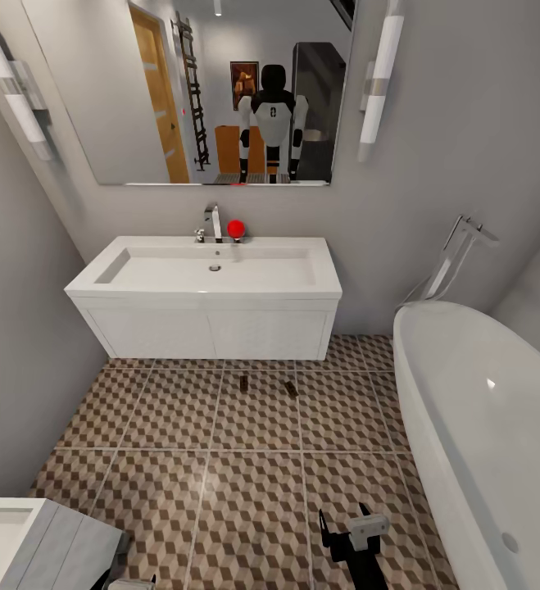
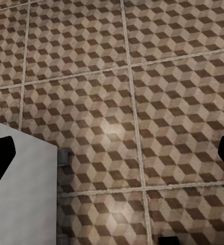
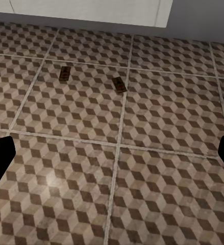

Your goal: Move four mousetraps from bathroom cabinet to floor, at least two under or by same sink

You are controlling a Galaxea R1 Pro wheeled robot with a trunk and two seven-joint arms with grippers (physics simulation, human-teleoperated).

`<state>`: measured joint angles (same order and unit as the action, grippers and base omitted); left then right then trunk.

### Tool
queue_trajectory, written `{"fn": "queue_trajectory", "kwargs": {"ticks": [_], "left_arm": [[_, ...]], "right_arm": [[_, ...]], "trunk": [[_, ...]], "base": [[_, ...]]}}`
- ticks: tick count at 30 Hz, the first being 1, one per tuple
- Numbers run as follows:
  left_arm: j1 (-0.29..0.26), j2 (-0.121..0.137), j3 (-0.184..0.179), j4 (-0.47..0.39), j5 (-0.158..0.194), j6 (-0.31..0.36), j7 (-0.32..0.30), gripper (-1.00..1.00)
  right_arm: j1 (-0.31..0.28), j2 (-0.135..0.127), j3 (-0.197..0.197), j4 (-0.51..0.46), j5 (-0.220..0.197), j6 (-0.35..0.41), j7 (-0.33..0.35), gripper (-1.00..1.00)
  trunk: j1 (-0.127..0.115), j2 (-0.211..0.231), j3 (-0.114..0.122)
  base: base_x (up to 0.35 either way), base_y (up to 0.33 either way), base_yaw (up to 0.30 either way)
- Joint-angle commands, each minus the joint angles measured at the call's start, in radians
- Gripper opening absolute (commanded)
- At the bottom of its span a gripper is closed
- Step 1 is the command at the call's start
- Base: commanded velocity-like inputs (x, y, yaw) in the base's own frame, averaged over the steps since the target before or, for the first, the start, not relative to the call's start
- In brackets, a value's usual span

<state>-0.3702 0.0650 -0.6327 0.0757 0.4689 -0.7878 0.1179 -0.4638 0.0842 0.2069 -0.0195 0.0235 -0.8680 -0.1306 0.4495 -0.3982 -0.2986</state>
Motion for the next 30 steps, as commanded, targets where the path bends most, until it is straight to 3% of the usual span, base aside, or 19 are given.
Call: {"fn": "queue_trajectory", "kwargs": {"ticks": [1, 30], "left_arm": [[-0.001, -0.001, -0.009, 0.003, 0.0, -0.004, 0.006, 1.0], [-0.001, -0.001, -0.009, 0.003, 0.0, -0.004, 0.006, 1.0]], "right_arm": [[-0.001, 0.0, 0.008, 0.001, 0.003, -0.002, -0.01, 1.0], [-0.001, 0.0, 0.008, 0.001, 0.003, -0.002, -0.01, 1.0]], "trunk": [[0.001, -0.002, -0.002], [0.001, -0.002, -0.002]], "base": [[0.0, 0.0, 0.0], [0.0, 0.0, 0.0]]}}
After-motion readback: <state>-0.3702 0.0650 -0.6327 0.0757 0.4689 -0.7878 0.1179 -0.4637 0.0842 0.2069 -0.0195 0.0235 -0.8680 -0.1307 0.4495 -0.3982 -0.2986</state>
